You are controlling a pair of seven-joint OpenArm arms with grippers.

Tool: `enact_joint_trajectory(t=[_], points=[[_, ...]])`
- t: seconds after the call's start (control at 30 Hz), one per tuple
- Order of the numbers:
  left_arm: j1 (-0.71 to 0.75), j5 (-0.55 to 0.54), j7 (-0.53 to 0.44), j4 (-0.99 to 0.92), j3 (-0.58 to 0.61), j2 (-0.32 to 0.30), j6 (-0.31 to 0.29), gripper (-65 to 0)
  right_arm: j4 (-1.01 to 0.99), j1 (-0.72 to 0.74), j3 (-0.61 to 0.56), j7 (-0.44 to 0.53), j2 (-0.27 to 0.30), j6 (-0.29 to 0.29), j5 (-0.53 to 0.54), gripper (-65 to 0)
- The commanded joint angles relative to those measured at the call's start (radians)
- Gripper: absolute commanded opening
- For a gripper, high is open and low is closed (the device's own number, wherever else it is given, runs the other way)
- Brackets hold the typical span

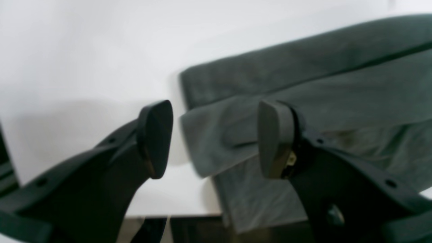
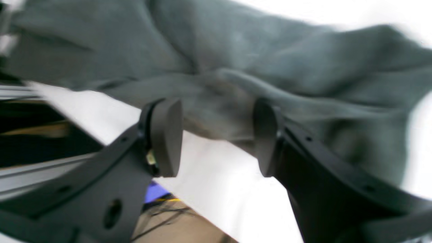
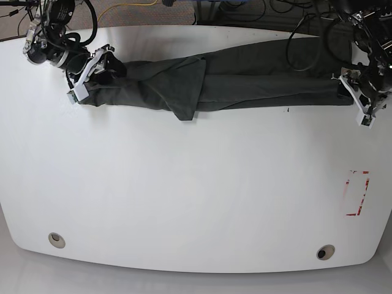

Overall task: Fold the T-shirt properly
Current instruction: 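Grasp both ends of the folded strip with both grippers and straighten it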

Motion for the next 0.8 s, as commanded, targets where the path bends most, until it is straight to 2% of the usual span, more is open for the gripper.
enact_joint_trajectory(t=[0.0,0.2,0.47,0.6,0.77], points=[[0.031,0.004,-0.091,0.013,-0.006,-0.015,-0.001,-28.5,0.093,0.007,0.042,0.021,-0.008,0.006,-0.031,-33.8],[0.105,0.003,-0.232,0.013,0.024,-0.015,-0.001,-28.5,0.148,0.015,0.071,0.052,-0.077,0.006,-0.223,-33.8],[0.177,0.001,-0.442,0.012,0.022,-0.015,-0.001,-28.5,0.147,0.009,0.033,0.238,-0.18,0.006,-0.481,-33.8],[0.185,0.003,-0.49,-0.002,0.025,-0.006,-0.001,-28.5,0.141,0.009,-0.005,0.328,-0.234,0.006,-0.622,-33.8],[0.18,0.003,-0.494,-0.082,0.027,0.022,-0.001,-28.5,0.098,0.015,-0.038,0.391,-0.275,0.006,-0.749,-33.8]])
